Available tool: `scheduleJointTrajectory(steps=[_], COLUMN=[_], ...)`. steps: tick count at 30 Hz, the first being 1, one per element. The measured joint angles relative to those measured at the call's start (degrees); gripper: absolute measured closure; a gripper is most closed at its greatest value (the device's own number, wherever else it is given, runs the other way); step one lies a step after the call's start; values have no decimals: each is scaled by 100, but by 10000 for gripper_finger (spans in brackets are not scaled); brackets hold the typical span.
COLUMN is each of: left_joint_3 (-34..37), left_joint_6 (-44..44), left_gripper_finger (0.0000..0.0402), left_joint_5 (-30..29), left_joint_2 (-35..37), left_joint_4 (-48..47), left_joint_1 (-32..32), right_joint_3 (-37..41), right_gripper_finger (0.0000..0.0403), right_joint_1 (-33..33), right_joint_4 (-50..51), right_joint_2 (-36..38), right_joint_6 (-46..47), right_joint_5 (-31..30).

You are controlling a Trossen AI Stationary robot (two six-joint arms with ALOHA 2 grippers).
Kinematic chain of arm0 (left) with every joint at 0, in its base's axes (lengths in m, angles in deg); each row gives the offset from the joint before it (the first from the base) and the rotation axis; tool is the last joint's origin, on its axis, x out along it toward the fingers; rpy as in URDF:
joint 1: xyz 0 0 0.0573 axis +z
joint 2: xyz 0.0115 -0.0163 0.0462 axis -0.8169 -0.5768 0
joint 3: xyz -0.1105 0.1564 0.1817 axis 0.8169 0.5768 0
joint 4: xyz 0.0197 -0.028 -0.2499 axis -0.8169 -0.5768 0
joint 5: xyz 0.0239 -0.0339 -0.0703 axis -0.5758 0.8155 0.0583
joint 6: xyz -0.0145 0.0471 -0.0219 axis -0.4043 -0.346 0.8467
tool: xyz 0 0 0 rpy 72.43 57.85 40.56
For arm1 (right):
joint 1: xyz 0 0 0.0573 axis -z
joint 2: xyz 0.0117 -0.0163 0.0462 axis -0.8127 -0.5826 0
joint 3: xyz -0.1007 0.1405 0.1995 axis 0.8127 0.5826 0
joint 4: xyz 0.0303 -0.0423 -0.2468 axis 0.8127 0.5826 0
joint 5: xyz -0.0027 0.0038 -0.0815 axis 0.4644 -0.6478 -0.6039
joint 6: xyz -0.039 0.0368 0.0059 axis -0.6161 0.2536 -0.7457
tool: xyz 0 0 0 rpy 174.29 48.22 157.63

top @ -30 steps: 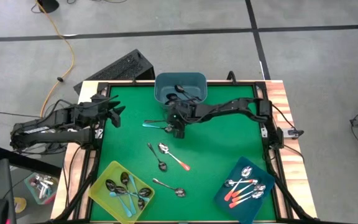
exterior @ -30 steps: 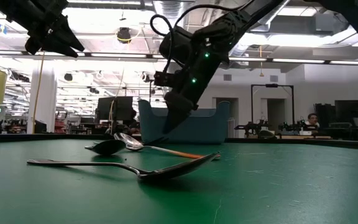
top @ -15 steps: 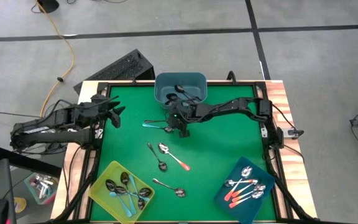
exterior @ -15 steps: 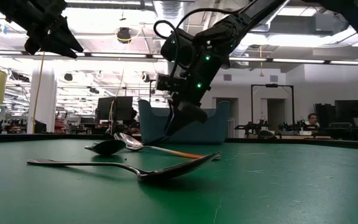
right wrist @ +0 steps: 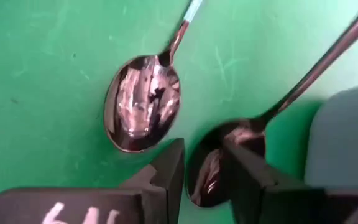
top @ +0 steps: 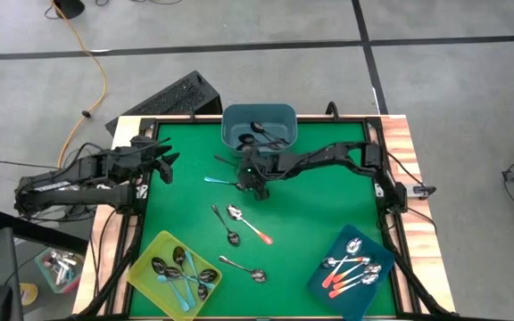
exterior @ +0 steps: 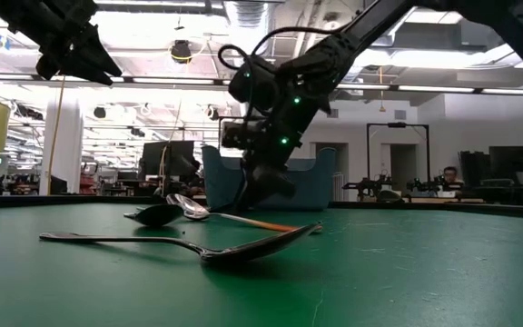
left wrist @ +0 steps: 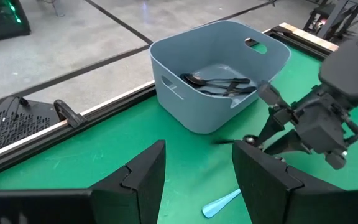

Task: Sort silverware by color (type)
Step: Put the black spoon into the blue bin

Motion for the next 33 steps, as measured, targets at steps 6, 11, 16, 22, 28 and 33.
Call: scheduleJointTrajectory(steps=[6, 11, 16, 22, 28, 33], left_joint_3=[0, 0, 0, 0, 0, 0], left_joint_6=[0, 2, 2, 48, 52, 81], left_gripper_finger=[232, 232, 232, 232, 232, 232], left_joint_5=[-2, -2, -67, -74, -85, -88], left_joint_2=[0, 0, 1, 0, 0, 0], left_joint_4=[-40, -40, -59, -93, -92, -94], left_joint_1=[0, 0, 0, 0, 0, 0], right_joint_3=[-6, -10, -10, -6, 14, 42], right_gripper_finger=[287, 329, 392, 397, 399, 403], right_joint_1=[-60, -130, -197, -433, -722, -648], right_joint_4=[28, 231, 490, 690, 738, 701], right_joint_2=[-63, -75, -67, -63, 184, 437], right_joint_6=[183, 701, 1184, 1717, 1912, 2168], right_joint_5=[-169, -177, -221, -118, 122, 268])
